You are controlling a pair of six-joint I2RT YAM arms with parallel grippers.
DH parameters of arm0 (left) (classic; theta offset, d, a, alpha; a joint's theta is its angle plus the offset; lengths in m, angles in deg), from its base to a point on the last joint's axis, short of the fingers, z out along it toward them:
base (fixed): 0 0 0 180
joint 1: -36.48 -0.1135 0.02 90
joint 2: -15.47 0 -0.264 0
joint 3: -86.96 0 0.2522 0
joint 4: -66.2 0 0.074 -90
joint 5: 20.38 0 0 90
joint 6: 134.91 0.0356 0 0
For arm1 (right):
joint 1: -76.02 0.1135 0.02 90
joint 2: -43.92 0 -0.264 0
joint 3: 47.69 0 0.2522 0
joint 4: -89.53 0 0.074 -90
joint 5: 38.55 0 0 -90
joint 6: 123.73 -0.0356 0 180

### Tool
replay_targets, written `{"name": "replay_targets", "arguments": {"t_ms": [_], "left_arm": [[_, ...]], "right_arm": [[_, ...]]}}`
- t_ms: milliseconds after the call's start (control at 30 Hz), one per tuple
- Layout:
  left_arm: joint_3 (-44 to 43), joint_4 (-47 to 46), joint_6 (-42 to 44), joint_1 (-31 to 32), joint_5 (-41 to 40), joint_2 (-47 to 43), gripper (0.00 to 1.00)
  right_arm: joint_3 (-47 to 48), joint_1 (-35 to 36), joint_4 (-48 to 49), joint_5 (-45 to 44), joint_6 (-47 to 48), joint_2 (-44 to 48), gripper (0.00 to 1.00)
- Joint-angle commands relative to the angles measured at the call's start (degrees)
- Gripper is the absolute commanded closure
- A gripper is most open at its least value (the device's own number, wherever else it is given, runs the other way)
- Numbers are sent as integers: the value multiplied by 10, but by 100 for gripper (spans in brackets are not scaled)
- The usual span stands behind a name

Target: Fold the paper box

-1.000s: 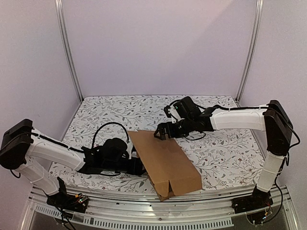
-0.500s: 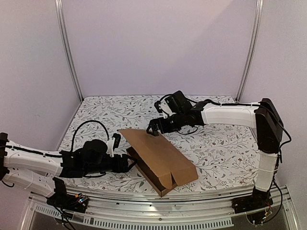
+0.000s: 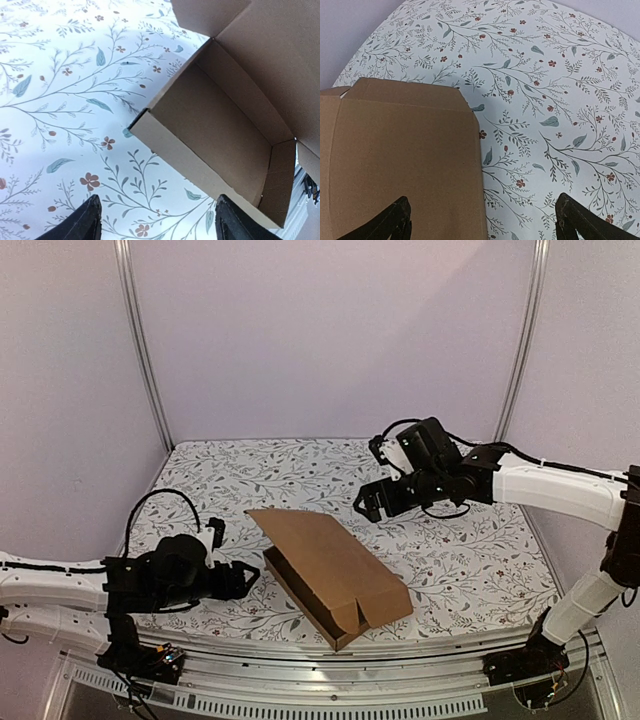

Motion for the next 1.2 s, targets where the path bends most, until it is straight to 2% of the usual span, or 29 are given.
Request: {"name": "replay_targets", "arguments": {"t_ms": [0, 200, 367, 433, 567, 667, 800, 1167], "left_arm": [[4, 15, 38, -41, 4, 13, 26], [-2, -43, 68, -118, 74, 47, 31], [-7, -110, 72, -193, 150, 93, 44], [-15, -135, 73, -217, 181, 123, 52], [-33, -195, 61, -252, 261, 196, 76], [-40, -244, 49, -261, 291, 241, 86], [-57, -265, 47, -262, 303, 283, 92], [-73, -310, 43, -264, 334, 356, 99]], "right_arm": [[-77, -1, -48, -48, -15, 59, 1], [-184, -1, -57, -31, -72, 137, 1], [-260, -2, -64, -20, -122, 180, 1], [-286, -1, -60, -8, -137, 197, 1], [-332, -1, -37, 45, -168, 209, 1], [-371, -1, -14, 62, -190, 220, 1], [-402, -1, -1, 79, -210, 225, 1], [-446, 1, 60, 135, -245, 216, 3]]}}
